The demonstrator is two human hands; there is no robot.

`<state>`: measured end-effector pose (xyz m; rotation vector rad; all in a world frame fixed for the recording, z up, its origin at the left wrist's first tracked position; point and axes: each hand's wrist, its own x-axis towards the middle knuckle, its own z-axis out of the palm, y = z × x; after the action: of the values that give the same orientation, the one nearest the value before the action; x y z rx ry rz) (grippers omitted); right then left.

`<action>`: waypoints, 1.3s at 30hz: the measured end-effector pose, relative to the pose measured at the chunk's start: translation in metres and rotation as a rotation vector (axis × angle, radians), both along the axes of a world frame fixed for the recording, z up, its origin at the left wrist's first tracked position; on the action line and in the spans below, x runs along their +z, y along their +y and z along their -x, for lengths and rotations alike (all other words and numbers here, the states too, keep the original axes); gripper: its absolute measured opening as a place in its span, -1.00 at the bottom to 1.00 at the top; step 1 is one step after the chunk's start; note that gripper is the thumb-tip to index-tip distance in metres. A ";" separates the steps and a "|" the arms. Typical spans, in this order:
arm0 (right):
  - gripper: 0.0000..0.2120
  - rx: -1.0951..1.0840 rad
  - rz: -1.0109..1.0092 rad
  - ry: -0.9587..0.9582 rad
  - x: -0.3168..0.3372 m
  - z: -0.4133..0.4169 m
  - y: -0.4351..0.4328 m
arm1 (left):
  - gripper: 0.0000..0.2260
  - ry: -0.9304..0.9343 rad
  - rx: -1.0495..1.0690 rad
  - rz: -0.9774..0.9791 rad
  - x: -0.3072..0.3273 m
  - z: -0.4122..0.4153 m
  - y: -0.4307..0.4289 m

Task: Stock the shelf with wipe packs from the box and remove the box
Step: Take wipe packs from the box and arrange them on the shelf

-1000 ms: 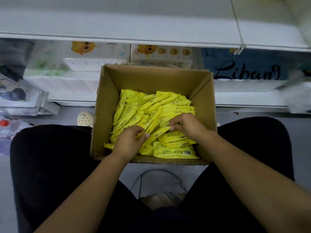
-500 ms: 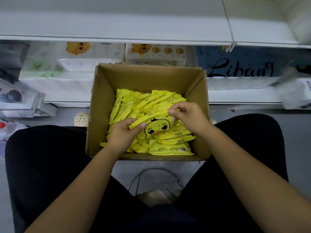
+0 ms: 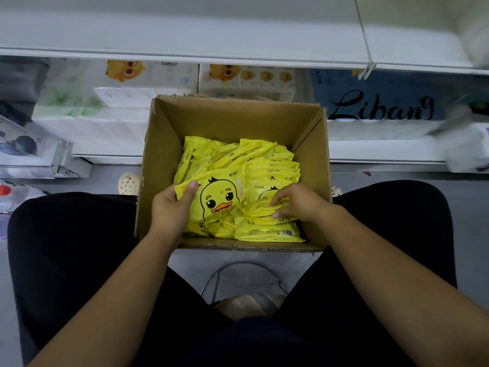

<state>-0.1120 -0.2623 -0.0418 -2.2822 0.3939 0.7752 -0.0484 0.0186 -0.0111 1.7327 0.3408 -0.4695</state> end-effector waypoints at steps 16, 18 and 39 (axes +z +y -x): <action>-0.90 -0.169 -0.240 -0.324 0.047 -0.001 0.006 | -0.77 -0.278 -0.089 -0.191 0.015 0.001 -0.010; -0.89 -0.144 -0.286 -0.347 0.056 -0.002 0.008 | -0.78 -0.345 -0.152 -0.224 0.022 0.000 -0.014; -0.85 -0.281 -0.302 -0.505 0.110 -0.016 -0.004 | -0.81 -0.538 -0.441 -0.296 0.082 -0.002 -0.066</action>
<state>-0.0958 -0.2665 0.0685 -1.9880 0.3229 0.0949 -0.0467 -0.0471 0.0712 2.1497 -0.3836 -0.2513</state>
